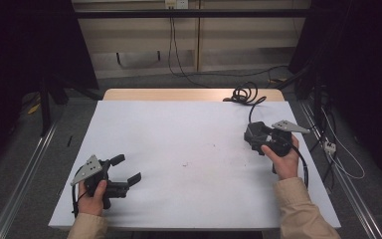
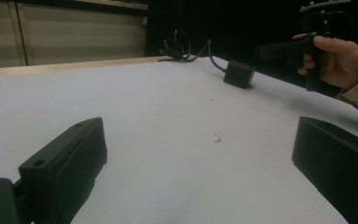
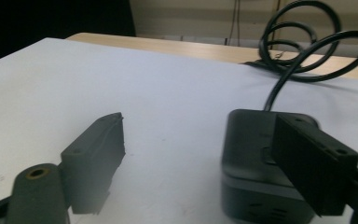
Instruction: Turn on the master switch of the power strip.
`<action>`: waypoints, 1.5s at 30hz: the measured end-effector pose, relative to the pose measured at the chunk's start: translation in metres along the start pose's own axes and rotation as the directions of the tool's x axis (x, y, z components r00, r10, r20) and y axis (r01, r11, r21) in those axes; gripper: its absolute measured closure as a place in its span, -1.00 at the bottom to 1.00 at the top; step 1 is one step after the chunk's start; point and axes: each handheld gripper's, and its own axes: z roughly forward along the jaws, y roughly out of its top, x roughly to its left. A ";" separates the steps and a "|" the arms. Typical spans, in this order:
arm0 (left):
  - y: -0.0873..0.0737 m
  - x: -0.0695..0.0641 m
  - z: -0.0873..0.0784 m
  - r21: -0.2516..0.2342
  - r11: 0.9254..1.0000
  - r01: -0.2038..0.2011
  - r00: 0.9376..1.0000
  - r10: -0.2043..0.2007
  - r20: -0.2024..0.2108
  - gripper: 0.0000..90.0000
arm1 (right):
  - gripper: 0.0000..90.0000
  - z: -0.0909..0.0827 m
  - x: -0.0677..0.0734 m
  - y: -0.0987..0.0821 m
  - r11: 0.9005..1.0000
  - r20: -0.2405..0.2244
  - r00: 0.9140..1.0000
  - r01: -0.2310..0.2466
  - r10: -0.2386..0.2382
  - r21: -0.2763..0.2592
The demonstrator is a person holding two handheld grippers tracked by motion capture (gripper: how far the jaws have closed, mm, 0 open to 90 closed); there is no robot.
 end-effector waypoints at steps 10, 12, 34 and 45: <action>0.000 0.000 0.000 0.000 1.000 -0.001 1.000 0.001 0.000 -0.94 | -0.72 -0.011 0.012 -0.011 1.000 -0.038 0.999 0.010 -0.009 0.012; 0.000 0.000 0.000 0.000 1.000 0.001 1.000 -0.001 -0.001 -0.94 | -0.74 -0.014 0.014 -0.014 1.000 -0.045 0.999 0.012 -0.012 0.019; 0.000 0.001 0.000 -0.003 1.000 0.006 1.000 -0.006 -0.005 -0.94 | -0.80 -0.037 0.034 -0.035 0.998 -0.102 0.993 0.062 -0.059 0.020; 0.000 0.001 0.000 -0.004 1.000 0.008 1.000 -0.008 -0.007 -0.94 | -0.80 -0.046 0.039 -0.044 0.997 -0.122 0.991 0.066 -0.063 0.028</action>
